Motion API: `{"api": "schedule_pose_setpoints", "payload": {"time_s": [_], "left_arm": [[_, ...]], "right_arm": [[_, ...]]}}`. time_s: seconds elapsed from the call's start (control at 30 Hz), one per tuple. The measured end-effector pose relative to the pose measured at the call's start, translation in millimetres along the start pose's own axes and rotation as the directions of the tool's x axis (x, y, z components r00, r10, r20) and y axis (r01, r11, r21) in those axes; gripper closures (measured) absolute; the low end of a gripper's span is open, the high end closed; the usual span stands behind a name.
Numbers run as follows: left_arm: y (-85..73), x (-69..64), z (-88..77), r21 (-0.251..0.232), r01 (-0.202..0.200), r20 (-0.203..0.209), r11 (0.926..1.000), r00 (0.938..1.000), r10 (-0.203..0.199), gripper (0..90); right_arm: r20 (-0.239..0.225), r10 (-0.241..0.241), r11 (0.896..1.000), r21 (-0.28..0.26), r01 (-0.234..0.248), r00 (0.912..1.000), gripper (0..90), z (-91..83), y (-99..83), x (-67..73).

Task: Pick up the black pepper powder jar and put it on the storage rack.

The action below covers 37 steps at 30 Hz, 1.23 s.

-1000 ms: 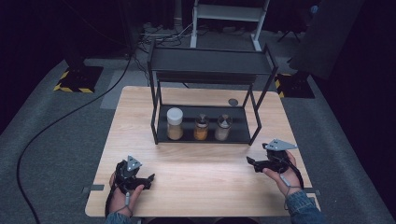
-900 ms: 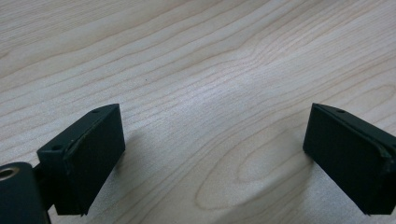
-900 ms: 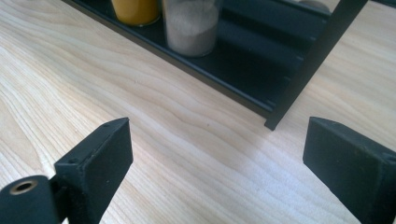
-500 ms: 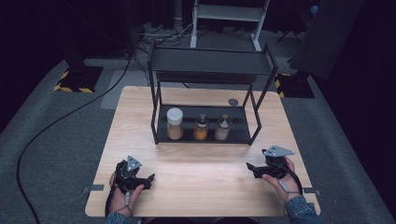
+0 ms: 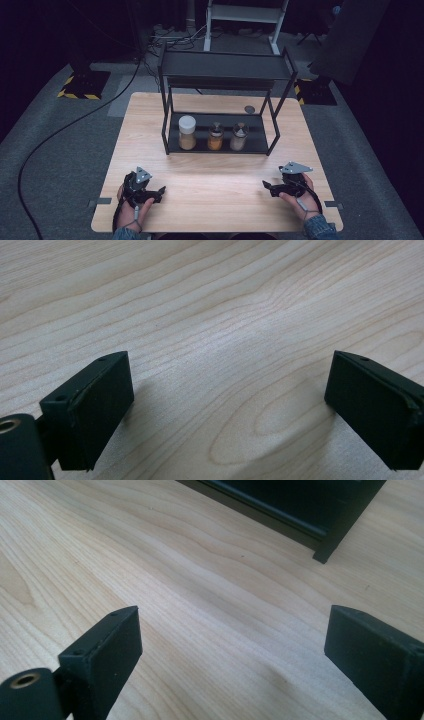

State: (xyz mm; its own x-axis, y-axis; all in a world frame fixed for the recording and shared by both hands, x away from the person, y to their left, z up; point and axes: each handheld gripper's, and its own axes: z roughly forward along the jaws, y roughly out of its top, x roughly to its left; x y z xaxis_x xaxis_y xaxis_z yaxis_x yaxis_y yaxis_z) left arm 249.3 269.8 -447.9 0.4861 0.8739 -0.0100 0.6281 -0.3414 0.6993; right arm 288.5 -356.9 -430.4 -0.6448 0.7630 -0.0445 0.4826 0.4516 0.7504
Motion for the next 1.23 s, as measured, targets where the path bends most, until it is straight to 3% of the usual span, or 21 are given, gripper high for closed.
{"api": "schedule_pose_setpoints", "payload": {"time_s": [0.5,0.57,0.67,1.23], "left_arm": [[0.0,0.0,0.0,0.0,0.0,0.0,1.0,1.0,0.0,5.3],[0.0,-0.1,0.0,0.001,0.001,0.0,1.0,1.0,-0.001,5.3],[0.0,-0.2,0.0,0.0,0.001,-0.001,1.0,1.0,-0.001,5.3],[-0.2,-0.1,0.0,-0.001,0.0,0.0,1.0,1.0,0.0,5.3]], "right_arm": [[0.015,-0.002,0.999,0.052,0.002,0.9999,8.0,2.0,-9.5,3.0],[0.019,-0.002,0.998,0.06,0.001,0.9998,4.6,4.0,-12.2,3.8],[0.007,0.051,0.998,0.041,-0.051,0.9987,2.6,5.6,-19.8,1.3],[-0.001,0.046,0.998,0.048,-0.046,0.9989,0.1,5.3,-19.7,0.9]]}}
